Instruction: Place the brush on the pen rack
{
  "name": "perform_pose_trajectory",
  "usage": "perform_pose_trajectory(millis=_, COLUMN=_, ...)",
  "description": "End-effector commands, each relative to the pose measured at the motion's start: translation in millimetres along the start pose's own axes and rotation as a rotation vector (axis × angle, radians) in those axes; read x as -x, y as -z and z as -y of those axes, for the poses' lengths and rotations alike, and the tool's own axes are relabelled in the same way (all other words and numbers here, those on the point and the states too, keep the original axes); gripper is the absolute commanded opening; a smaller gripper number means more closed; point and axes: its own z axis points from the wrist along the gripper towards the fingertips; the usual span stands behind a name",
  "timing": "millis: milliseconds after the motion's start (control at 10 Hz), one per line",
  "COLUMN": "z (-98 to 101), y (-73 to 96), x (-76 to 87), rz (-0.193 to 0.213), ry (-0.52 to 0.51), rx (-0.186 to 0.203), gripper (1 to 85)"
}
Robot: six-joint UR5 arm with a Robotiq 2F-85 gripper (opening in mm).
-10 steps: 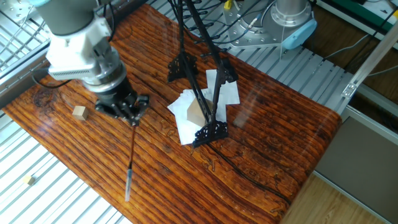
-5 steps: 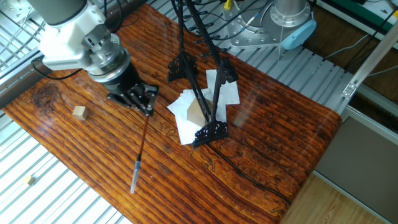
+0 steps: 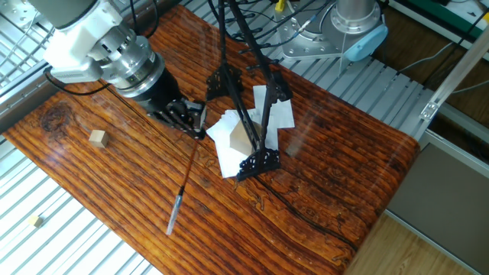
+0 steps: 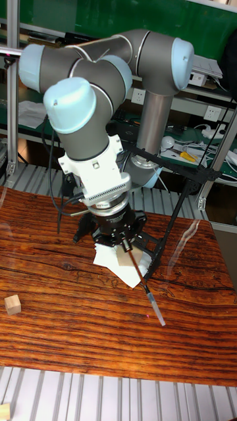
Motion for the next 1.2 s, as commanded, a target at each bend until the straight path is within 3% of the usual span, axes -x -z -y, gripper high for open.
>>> perform_pose_trajectory(millis=0, z=-31.9, y=4.8, x=-1.9, rz=-0.009, ry=-0.083, rx=0.12, gripper=1.0)
perform_pose_trajectory(millis=100, z=-39.2, y=5.7, x=-2.5, rz=-0.013, ry=-0.101, rx=0.149, gripper=1.0)
perform_pose_trajectory(millis=700, z=-44.9, y=7.1, x=-11.1, rz=-0.036, ry=-0.121, rx=0.188, gripper=1.0)
perform_pose_trajectory(millis=1100, z=-62.3, y=17.5, x=-13.9, rz=-0.061, ry=-0.179, rx=0.233, gripper=1.0)
